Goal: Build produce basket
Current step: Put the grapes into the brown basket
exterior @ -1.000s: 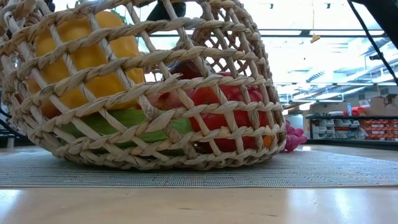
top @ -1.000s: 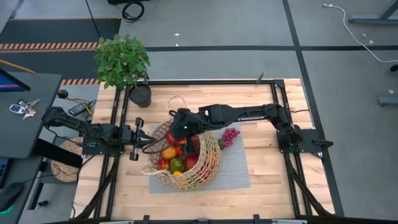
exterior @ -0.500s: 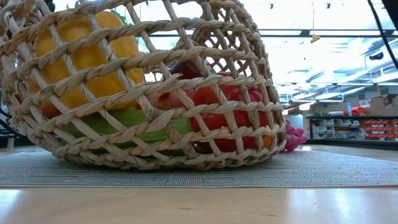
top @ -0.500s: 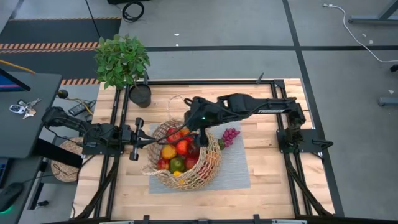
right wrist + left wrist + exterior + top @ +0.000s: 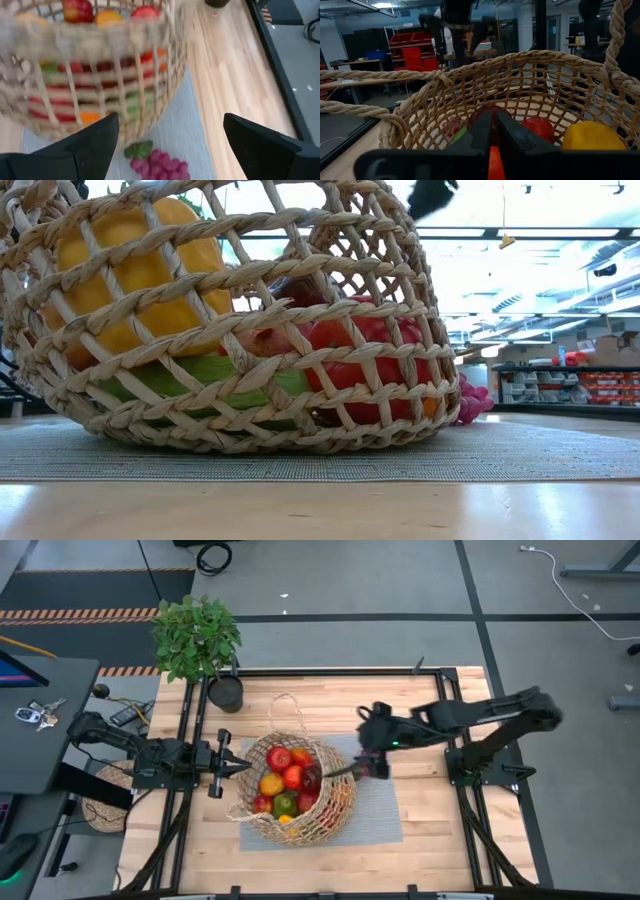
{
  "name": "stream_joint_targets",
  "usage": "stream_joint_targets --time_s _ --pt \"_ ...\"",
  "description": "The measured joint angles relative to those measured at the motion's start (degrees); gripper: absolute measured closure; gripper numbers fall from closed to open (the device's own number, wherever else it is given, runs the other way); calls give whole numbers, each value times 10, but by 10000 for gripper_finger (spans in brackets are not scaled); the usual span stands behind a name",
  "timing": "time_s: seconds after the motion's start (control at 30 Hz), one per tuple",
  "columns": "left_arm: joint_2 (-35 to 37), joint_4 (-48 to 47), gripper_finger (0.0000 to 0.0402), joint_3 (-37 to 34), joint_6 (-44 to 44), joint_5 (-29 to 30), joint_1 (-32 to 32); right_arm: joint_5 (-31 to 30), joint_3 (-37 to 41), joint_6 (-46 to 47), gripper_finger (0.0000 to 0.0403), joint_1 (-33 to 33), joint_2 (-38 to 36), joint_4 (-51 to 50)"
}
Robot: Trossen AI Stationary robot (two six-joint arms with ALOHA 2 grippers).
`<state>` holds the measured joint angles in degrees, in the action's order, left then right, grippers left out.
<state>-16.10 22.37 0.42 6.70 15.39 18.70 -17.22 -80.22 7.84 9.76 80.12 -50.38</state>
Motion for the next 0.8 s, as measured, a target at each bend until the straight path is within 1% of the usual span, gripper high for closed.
stream_joint_targets --time_s 0.13,0.23,0.33,0.43,0.5,0.6,0.73,0.8 --pt "0 0 370 0 0 0 0 6 163 1 40 -1 -96 83" --pt "0 0 374 0 0 0 0 7 265 -5 40 -3 -149 125" --pt "0 0 373 0 0 0 0 3 356 -26 40 -8 -183 181" --pt "0 0 368 0 0 0 0 -15 432 -81 40 -17 -198 263" --pt "0 0 366 0 0 0 0 -21 462 -93 40 -24 -199 301" --pt "0 0 367 0 0 0 0 -15 472 -104 40 -38 -196 323" --pt "0 0 372 0 0 0 0 50 472 -104 40 -54 -190 332" --pt "0 0 374 0 0 0 0 72 472 -104 40 -60 -185 342"
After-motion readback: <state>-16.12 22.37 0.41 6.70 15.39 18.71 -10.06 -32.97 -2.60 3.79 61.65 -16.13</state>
